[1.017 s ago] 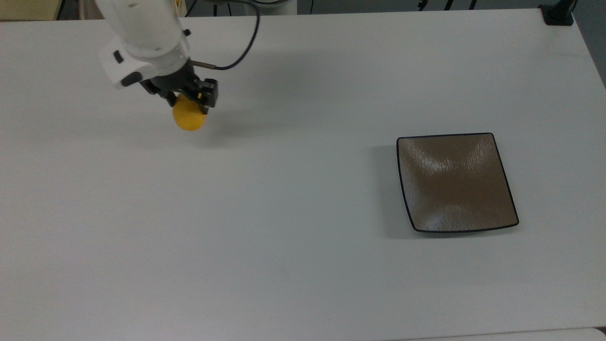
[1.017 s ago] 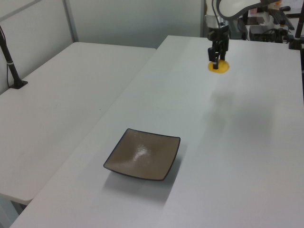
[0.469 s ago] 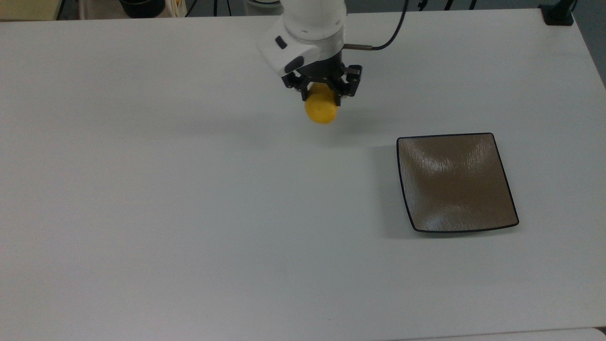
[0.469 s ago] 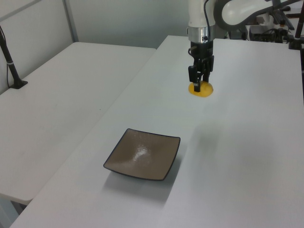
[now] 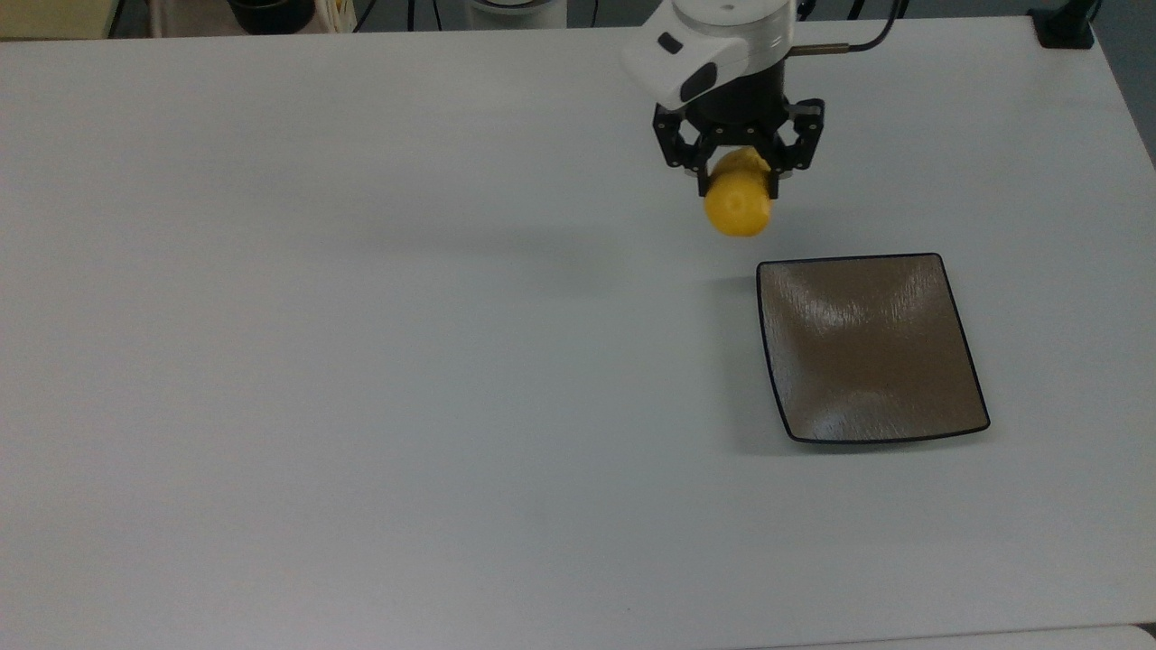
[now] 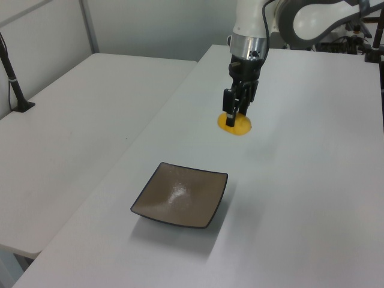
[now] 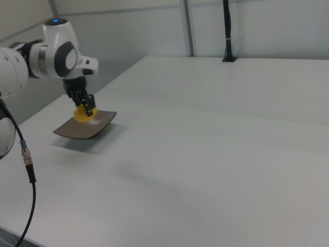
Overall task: Put potatoes on a ceramic plate
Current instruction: 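Lift the potato and carry it over the brown square plate, then lower the potato onto the plate and open the gripper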
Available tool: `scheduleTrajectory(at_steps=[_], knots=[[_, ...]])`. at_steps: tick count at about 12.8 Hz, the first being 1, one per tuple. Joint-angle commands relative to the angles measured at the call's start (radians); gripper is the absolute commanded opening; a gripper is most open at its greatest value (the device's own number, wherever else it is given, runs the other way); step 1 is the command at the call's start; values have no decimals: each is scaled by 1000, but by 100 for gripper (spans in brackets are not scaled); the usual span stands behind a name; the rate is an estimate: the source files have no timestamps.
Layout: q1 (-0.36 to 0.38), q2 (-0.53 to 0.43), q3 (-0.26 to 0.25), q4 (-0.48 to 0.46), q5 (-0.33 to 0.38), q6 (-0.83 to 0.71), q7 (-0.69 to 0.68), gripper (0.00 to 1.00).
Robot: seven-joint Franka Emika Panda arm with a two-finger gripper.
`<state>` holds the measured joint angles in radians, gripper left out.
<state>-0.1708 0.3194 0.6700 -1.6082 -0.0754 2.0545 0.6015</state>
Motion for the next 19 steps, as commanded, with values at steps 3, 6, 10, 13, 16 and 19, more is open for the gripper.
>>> scheduleTrajectory(at_steps=[3, 6, 10, 13, 16, 19], knots=[[149, 88, -18, 45, -29, 137, 127, 33], [276, 206, -100, 183, -134, 144, 207, 33], [442, 332, -271, 281, -147, 263, 224, 33], [468, 395, -299, 335, -149, 266, 224, 70], [467, 394, -299, 333, -150, 263, 224, 100], [467, 391, -299, 330, -150, 260, 224, 100]])
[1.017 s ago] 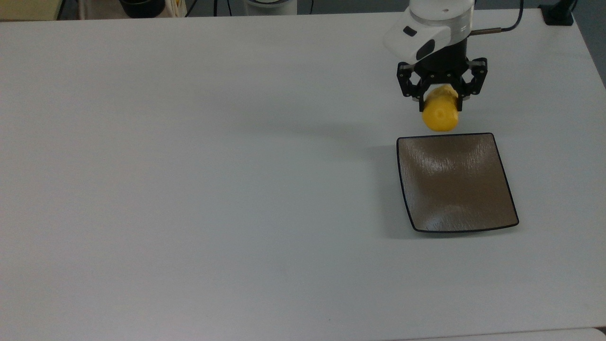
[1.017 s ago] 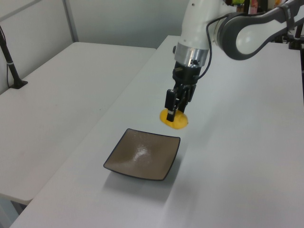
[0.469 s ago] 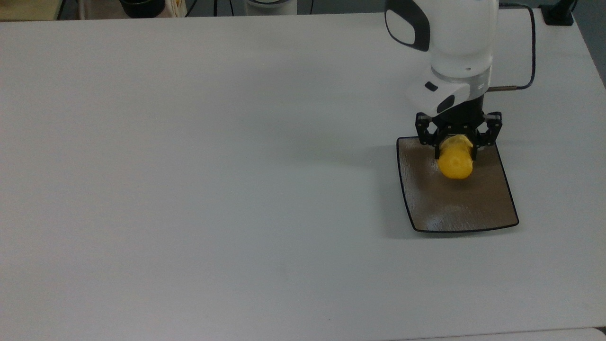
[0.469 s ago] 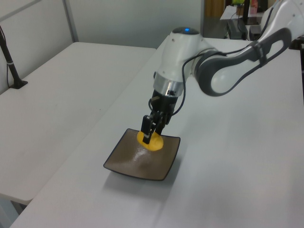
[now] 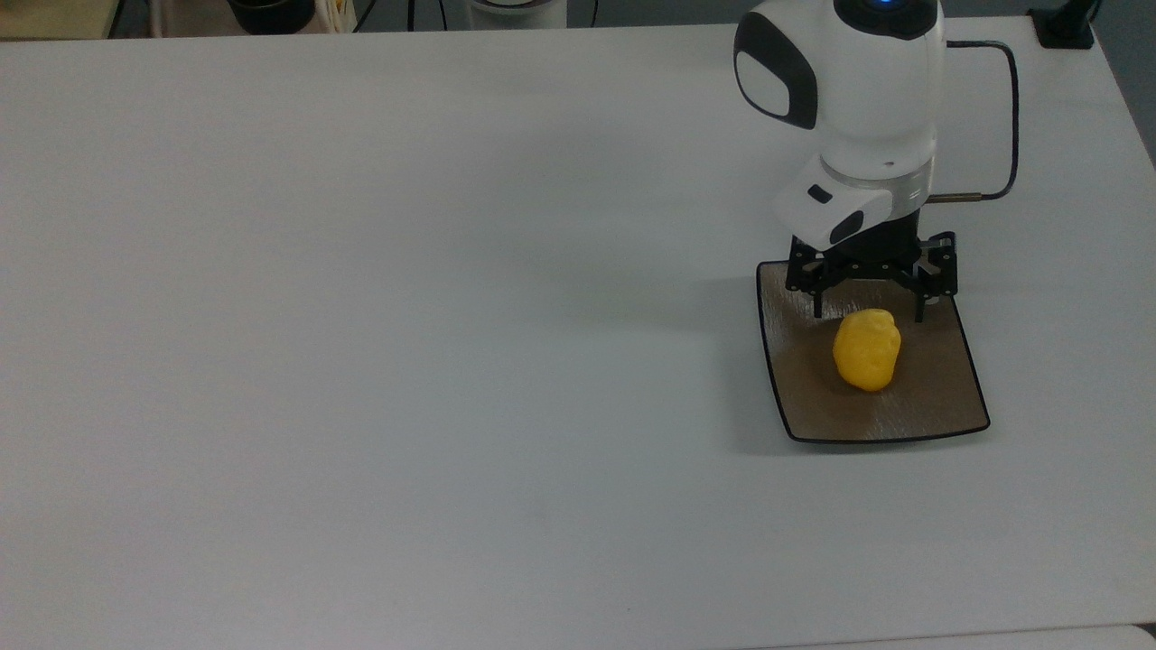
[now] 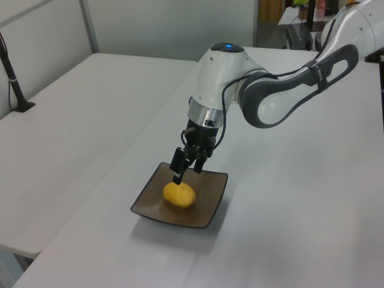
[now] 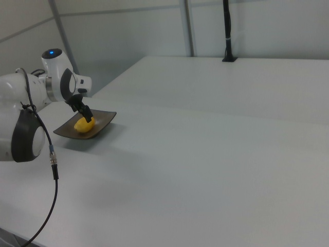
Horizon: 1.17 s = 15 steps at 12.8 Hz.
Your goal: Put potatoes on a ceramic plate
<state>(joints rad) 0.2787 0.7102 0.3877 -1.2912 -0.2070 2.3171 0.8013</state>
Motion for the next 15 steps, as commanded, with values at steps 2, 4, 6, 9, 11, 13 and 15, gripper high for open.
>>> scheduleTrajectory(at_steps=[2, 4, 6, 9, 11, 13, 15], knots=[[14, -4, -16, 12, -19, -8, 22, 100], [4, -35, -16, -19, -19, -12, 12, 100], [-1, -95, -30, -60, -9, -43, -65, 100], [1, -205, -85, -176, 0, -126, -168, 100], [-6, -285, -107, -281, 4, -188, -253, 100], [-32, -369, -124, -362, 53, -243, -354, 100], [-41, -484, -170, -462, 107, -287, -474, 100]])
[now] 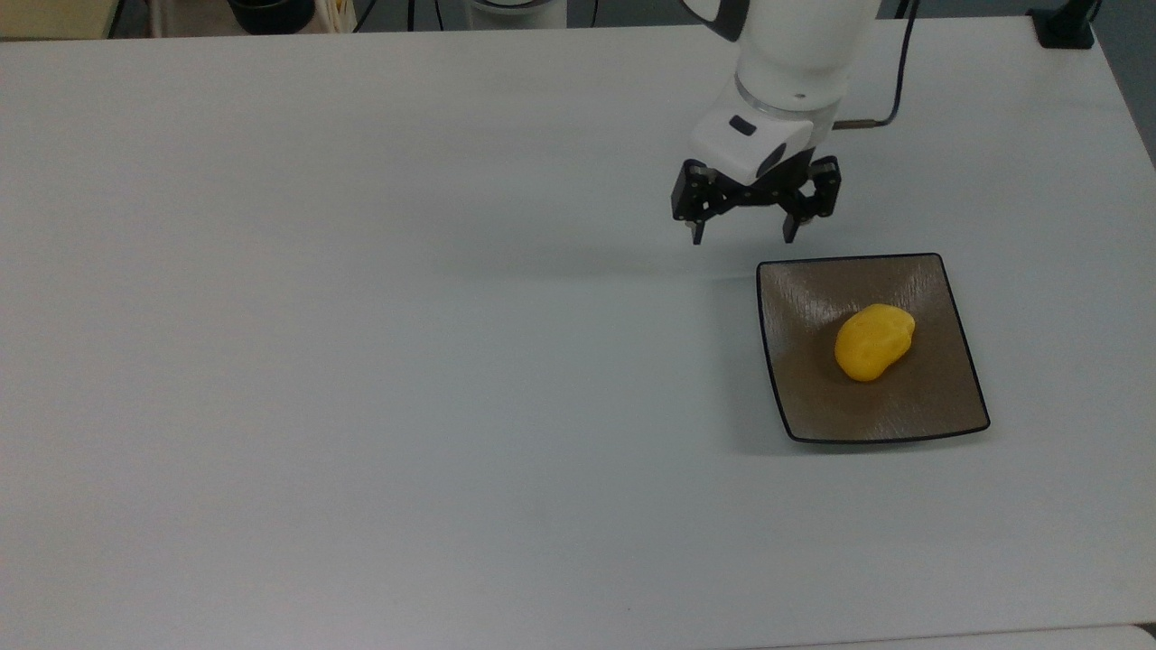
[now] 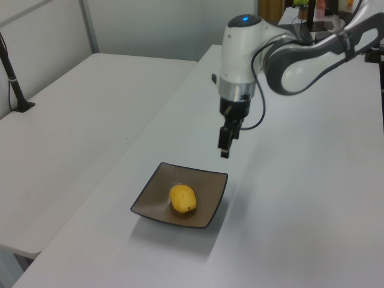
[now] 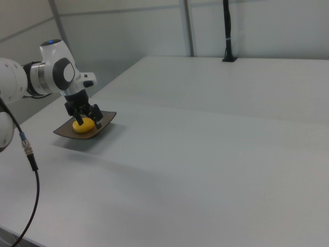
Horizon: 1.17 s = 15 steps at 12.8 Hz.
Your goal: Put potatoes on a ceramic plate
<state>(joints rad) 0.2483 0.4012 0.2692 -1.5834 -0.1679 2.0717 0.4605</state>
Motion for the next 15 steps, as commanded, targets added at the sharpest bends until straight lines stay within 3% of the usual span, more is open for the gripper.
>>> scheduleTrajectory(at_steps=[1, 5, 8, 11, 15], knots=[[-17, -217, -74, -188, 85, -94, -184, 100], [-113, -358, -94, -201, 99, -266, -256, 100], [-144, -455, -178, -233, 162, -300, -315, 100], [-201, -455, -197, -230, 189, -308, -339, 100], [-190, -395, -262, -224, 200, -291, -407, 100]])
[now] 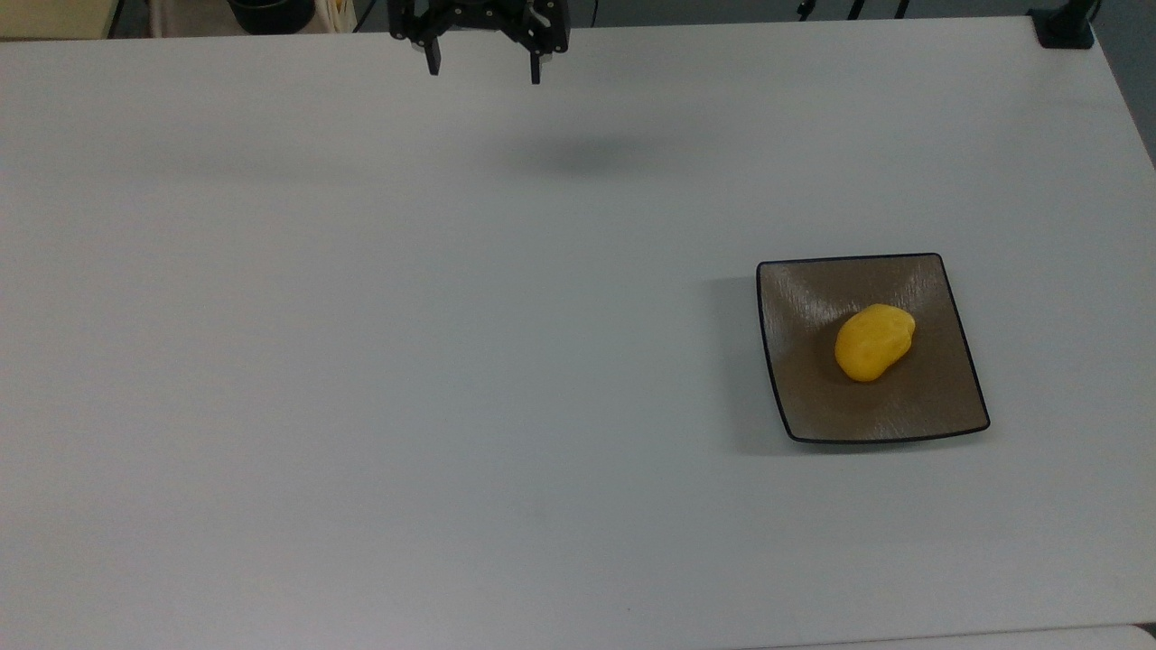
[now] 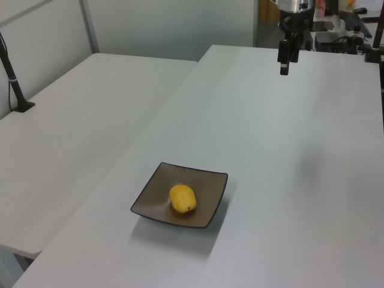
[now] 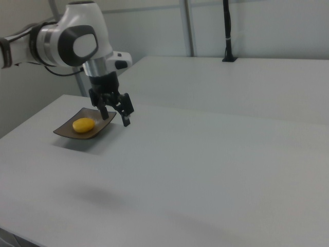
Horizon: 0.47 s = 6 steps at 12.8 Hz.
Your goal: Put potatoes on a ceramic plate
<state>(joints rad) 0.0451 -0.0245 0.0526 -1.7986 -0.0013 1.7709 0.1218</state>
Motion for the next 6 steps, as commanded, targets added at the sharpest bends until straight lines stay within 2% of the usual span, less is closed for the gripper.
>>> scheduleTrajectory(at_steps=[1, 4, 6], knots=[[13, 38, -48, -7, 35, 21, -73, 100], [16, 25, -54, -12, 35, 56, -73, 100], [48, 24, -66, -13, 34, 55, -60, 100]])
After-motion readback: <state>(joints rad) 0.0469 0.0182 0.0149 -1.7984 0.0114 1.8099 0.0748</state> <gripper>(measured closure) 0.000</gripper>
